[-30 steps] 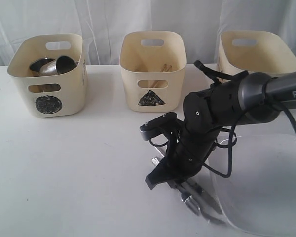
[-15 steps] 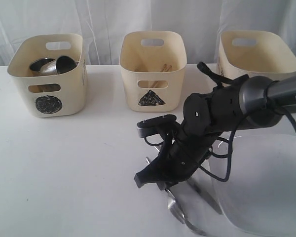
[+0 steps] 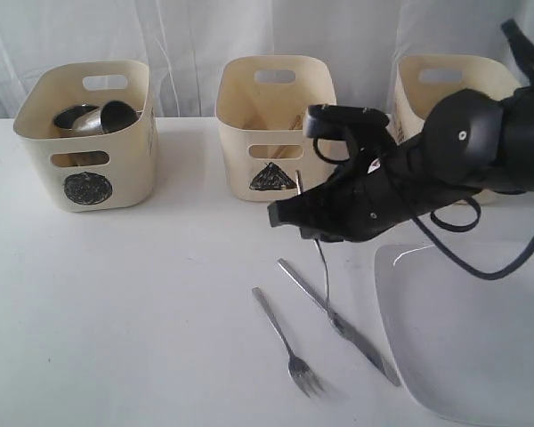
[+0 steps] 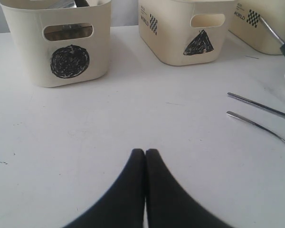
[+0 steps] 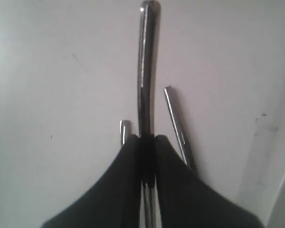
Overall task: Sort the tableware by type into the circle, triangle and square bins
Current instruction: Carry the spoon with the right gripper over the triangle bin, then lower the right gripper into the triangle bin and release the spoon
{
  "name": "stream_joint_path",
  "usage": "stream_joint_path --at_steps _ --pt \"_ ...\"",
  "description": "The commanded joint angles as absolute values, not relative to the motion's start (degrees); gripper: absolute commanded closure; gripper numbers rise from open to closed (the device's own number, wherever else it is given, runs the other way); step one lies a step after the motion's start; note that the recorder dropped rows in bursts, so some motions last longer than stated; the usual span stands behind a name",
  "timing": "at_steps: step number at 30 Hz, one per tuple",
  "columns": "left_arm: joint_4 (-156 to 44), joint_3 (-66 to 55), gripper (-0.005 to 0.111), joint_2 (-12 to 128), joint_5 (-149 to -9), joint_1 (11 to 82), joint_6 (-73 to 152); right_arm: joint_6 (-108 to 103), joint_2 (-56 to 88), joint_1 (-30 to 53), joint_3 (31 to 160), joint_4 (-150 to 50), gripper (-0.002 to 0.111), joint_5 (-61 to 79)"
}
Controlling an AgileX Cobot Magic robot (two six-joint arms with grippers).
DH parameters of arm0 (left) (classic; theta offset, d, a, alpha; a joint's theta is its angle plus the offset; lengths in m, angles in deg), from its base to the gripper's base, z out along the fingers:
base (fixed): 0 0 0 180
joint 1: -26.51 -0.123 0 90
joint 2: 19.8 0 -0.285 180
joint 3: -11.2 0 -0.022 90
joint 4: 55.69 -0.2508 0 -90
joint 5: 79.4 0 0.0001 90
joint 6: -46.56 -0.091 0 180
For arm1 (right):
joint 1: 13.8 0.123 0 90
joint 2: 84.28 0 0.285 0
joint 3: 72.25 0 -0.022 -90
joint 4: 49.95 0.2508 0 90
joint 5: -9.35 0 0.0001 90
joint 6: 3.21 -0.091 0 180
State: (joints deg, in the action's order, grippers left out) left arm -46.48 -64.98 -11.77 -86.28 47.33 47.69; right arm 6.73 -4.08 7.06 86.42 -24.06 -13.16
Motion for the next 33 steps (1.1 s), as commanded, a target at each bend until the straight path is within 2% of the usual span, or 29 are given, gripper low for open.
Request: stream_joint_path --at_steps 1,6,10,20,22,26,30,33 --pt "-46.4 -65.4 0.107 -12.0 -86.4 47.3 47.8 7.4 -0.7 3.4 86.1 -20.0 0.108 -5.1" --pt "-46.4 -65.4 0.107 -12.0 -86.4 47.3 47.8 7.1 0.9 -1.5 88.8 -10.8 0.108 6.9" --pt "-46.4 -65.4 0.107 -12.0 -86.4 47.3 47.8 7.1 -2.5 -3.7 95.9 -10.7 0.108 8.6" --pt "-46.4 -65.4 0.107 -12.0 -86.4 47.3 47.8 1.2 -25.7 -4.2 122.8 -10.7 0.108 13.8" --pt "-46.4 -65.4 0.107 -12.0 -86.4 47.3 47.8 0.7 -32.1 -3.7 128.9 -10.7 0.104 12.9" --pt "-46.4 -65.4 0.107 -12.0 -86.4 47.3 47.8 8.3 -38.4 -1.6 136.0 -10.9 0.084 3.3" --pt "-46.4 -65.4 0.107 -12.0 -86.4 47.3 47.8 15.2 -34.4 -1.2 134.5 -13.4 0.082 -13.1" --pt "-46.4 -65.4 0.107 -12.0 -86.4 47.3 47.8 13.8 -28.8 -0.7 127.8 -27.8 0.082 -24.2"
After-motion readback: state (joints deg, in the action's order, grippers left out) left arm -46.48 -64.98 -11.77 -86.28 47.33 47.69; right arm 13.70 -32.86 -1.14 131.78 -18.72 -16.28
